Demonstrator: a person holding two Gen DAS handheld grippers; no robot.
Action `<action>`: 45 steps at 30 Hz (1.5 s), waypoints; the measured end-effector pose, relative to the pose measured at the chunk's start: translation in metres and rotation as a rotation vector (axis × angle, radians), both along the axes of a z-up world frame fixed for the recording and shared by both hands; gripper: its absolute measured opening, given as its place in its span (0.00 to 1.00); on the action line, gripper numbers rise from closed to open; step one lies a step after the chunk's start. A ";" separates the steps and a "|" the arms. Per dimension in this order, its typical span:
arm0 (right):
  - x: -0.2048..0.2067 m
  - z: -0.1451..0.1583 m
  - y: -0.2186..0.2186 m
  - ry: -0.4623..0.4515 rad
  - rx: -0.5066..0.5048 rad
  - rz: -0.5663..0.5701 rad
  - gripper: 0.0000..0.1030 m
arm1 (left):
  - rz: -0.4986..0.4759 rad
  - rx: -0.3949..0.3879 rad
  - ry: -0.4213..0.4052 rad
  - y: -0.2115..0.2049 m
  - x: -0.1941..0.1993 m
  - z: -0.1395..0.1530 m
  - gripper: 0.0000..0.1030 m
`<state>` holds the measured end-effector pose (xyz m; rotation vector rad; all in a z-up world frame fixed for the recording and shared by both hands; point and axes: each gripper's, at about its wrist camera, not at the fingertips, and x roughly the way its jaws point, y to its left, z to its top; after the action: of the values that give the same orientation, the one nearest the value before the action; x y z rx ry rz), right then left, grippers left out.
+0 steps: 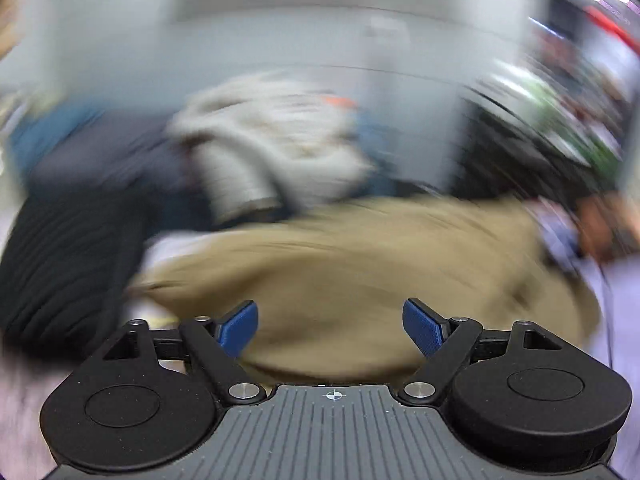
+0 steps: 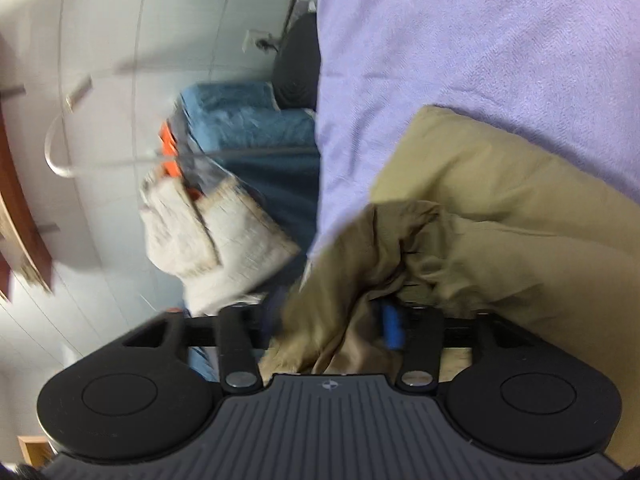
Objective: Fold large clothes
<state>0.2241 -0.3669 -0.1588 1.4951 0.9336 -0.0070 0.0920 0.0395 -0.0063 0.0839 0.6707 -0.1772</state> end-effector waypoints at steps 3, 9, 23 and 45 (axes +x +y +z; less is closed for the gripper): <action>0.004 0.025 -0.001 -0.057 -0.082 0.021 0.69 | -0.099 0.065 0.043 -0.059 0.014 -0.032 1.00; -0.013 0.108 0.003 -0.302 -0.428 0.204 0.76 | 0.031 0.084 0.030 -0.066 0.081 -0.053 1.00; -0.112 0.110 0.168 -0.765 -1.392 0.771 0.79 | 0.006 0.109 0.040 -0.062 0.165 -0.066 1.00; 0.011 0.025 0.182 -0.742 -1.184 0.684 1.00 | 0.032 -0.058 -0.008 -0.033 0.212 -0.112 1.00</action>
<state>0.2348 -0.1848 -0.1338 0.0033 0.5685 0.3973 0.3039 0.0063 -0.1186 0.0183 0.6577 -0.1656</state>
